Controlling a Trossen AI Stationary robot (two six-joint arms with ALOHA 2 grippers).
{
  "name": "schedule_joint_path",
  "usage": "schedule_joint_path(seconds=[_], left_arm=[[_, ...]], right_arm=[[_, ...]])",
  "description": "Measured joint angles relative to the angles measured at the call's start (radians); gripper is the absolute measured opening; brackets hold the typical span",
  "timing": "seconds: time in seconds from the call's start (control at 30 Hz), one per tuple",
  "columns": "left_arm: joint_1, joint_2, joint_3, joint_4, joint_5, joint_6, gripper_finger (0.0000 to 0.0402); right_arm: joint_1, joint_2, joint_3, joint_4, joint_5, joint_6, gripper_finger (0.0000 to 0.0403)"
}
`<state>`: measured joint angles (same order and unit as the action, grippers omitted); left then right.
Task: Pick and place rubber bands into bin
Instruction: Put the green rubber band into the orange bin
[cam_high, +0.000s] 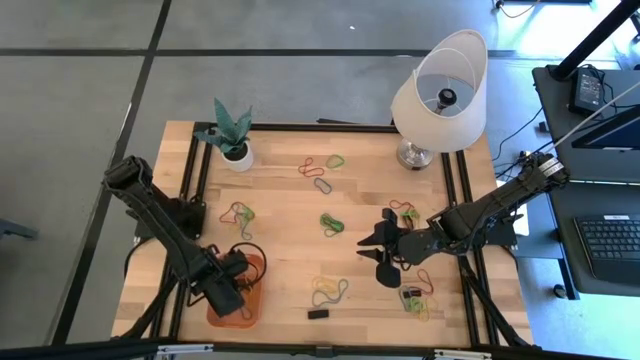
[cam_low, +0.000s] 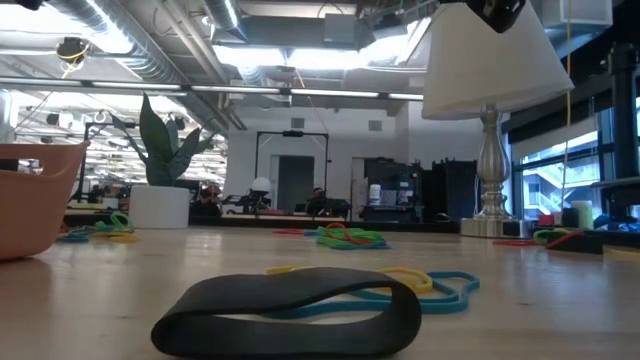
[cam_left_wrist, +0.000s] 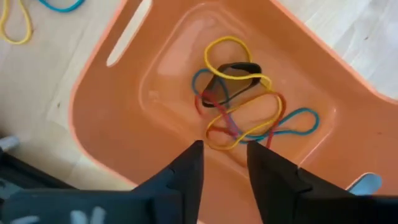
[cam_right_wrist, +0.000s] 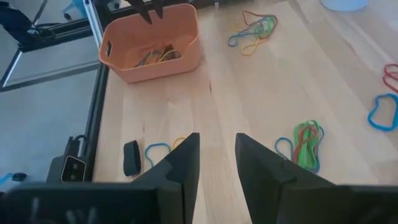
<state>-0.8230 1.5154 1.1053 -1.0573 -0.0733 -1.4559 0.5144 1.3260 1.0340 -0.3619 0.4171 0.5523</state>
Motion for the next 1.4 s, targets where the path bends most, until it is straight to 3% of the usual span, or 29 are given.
schedule_joint_path(seconds=[0.23,0.43,0.63,1.0,1.13,1.3,1.4], left_arm=[[0.000,0.000,0.019,-0.017,0.021,0.000,0.0128],[0.003,-0.001,0.083,-0.017,-0.161,0.039,0.0088],[0.063,-0.002,0.122,-0.015,-0.273,0.252,0.0012],[0.283,-0.019,0.116,-0.009,-0.292,0.812,0.0001],[0.363,-0.093,0.061,0.014,-0.294,0.990,0.0001],[0.458,-0.288,-0.113,0.207,-0.272,1.127,0.0002],[0.507,-0.427,-0.233,0.318,-0.234,1.167,0.0002]], right_arm=[[0.000,0.001,0.000,-0.034,0.000,0.090,0.0107],[0.000,0.001,0.000,-0.033,0.000,0.116,0.0107],[0.000,0.011,0.000,-0.023,0.000,0.151,0.0107],[-0.048,0.082,0.000,0.072,0.004,0.237,0.0103],[-0.075,0.088,0.000,0.073,0.045,0.287,0.0074],[-0.125,0.088,0.000,0.068,0.045,0.330,0.0009],[-0.161,0.088,0.000,0.041,0.040,0.369,0.0008]])
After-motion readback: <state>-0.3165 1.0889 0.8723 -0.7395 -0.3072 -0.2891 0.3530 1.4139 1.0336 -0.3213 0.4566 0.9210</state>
